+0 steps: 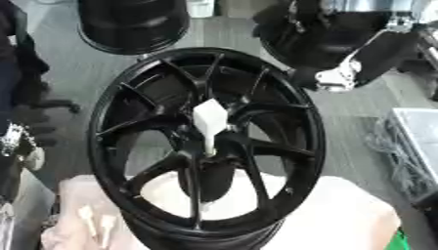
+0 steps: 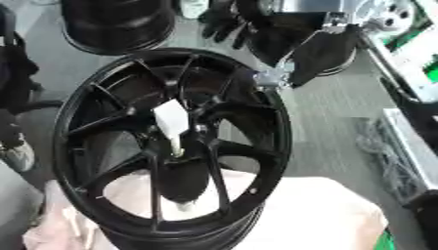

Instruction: Pull the pin out of the wheel hub.

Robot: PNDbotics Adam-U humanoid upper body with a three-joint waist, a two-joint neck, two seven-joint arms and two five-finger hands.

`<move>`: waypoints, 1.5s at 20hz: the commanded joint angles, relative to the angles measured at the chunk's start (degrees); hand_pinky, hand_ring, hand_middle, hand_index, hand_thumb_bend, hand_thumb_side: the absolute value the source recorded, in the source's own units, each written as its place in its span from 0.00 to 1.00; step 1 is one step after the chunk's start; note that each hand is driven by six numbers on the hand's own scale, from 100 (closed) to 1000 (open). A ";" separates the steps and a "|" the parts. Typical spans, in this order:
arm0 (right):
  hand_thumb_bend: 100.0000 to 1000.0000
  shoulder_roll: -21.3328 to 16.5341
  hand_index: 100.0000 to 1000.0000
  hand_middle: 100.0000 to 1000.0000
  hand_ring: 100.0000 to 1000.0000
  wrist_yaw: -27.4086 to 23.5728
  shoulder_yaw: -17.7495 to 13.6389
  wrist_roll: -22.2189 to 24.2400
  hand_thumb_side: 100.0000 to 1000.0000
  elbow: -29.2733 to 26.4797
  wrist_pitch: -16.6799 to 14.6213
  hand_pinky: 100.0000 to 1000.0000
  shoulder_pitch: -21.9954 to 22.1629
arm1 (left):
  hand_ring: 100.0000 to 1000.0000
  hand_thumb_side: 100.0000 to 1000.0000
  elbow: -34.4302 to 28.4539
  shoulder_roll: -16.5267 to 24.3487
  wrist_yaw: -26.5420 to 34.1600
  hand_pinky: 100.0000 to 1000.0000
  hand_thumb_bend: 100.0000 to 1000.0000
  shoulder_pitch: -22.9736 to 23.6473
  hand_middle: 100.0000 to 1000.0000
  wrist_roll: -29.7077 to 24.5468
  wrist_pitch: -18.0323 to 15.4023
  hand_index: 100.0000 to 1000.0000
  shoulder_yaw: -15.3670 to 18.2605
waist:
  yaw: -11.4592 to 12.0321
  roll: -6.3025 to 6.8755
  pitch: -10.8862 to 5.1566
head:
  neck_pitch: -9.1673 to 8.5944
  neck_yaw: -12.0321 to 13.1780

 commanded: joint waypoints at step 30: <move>0.18 15.25 0.92 0.74 0.79 17.63 5.12 1.51 0.22 14.18 -11.60 0.77 -3.25 | 0.68 0.76 -0.93 0.82 -0.30 0.62 0.44 -0.71 0.66 -0.80 0.02 0.75 -0.56 | 1.52 0.36 -0.40 | -1.57 -2.92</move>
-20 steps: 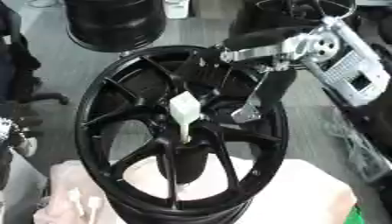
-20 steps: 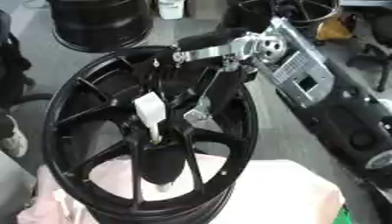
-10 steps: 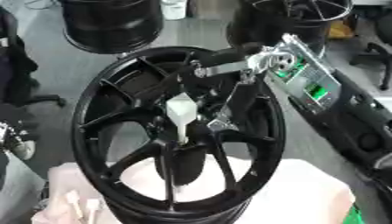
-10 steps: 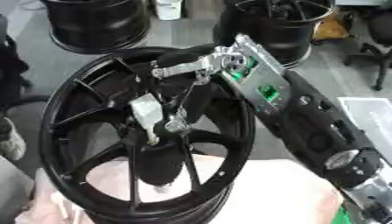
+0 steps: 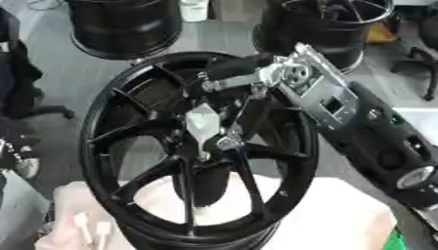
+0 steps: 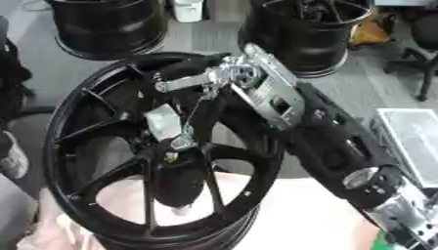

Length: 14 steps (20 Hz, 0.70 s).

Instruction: Pull the pin out of the wheel hub.

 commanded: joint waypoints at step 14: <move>0.14 0.36 0.89 0.73 0.77 2.79 -2.56 0.65 0.16 4.05 -0.87 0.76 -0.22 | 0.68 0.76 -1.03 0.76 -0.13 0.62 0.44 -0.80 0.66 -0.22 -0.01 0.75 -0.13 | 0.35 0.18 -0.67 | -1.62 -1.04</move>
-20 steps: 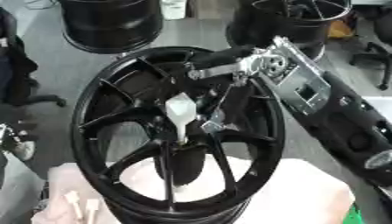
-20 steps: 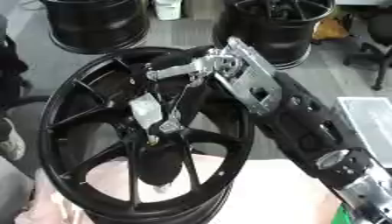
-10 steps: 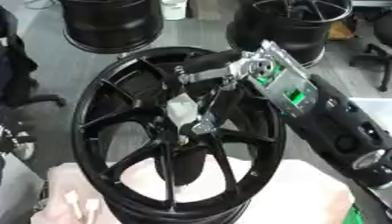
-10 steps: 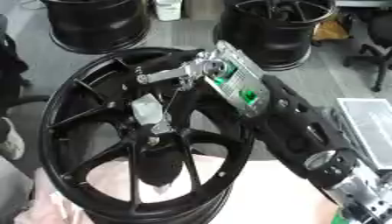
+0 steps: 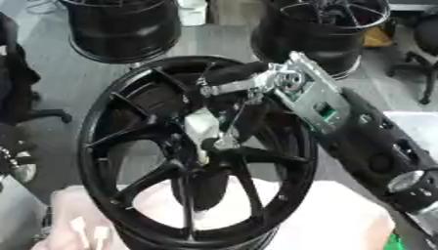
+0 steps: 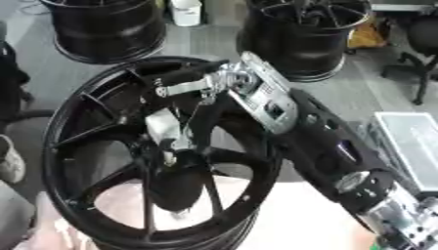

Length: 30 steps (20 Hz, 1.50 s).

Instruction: Pull the pin out of the wheel hub.

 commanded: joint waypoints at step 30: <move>0.06 -14.04 0.58 0.40 0.64 -4.08 -13.83 -8.57 0.00 -7.66 1.97 0.72 -4.67 | 0.67 0.76 -0.88 1.13 -0.29 0.62 0.45 0.34 0.65 0.60 0.04 0.75 0.72 | -1.62 0.09 -1.49 | 0.49 1.87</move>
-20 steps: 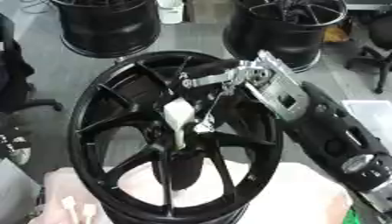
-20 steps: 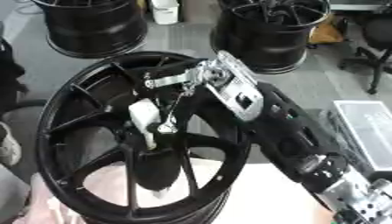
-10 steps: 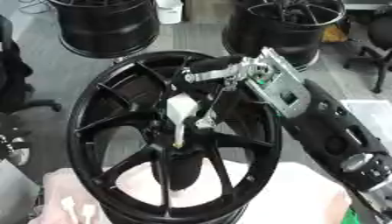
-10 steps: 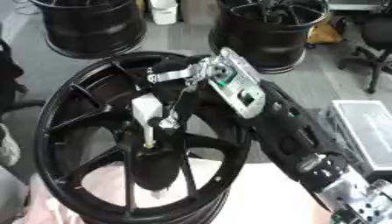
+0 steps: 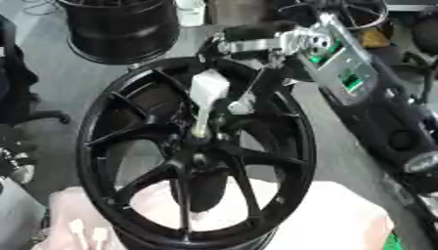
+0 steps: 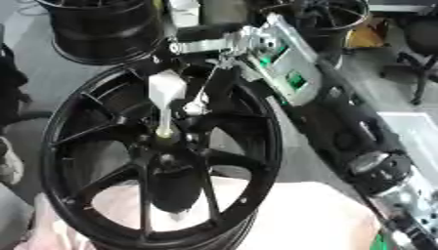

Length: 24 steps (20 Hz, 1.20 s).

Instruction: Pull the pin out of the wheel hub.

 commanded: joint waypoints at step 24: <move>0.09 3.58 0.94 0.79 0.77 -6.73 -47.49 -68.37 0.31 5.74 22.34 0.66 52.67 | 0.67 0.76 -1.30 0.64 -0.20 0.62 0.45 -0.15 0.65 2.17 -0.23 0.75 2.22 | -4.10 1.76 -0.13 | 0.06 3.09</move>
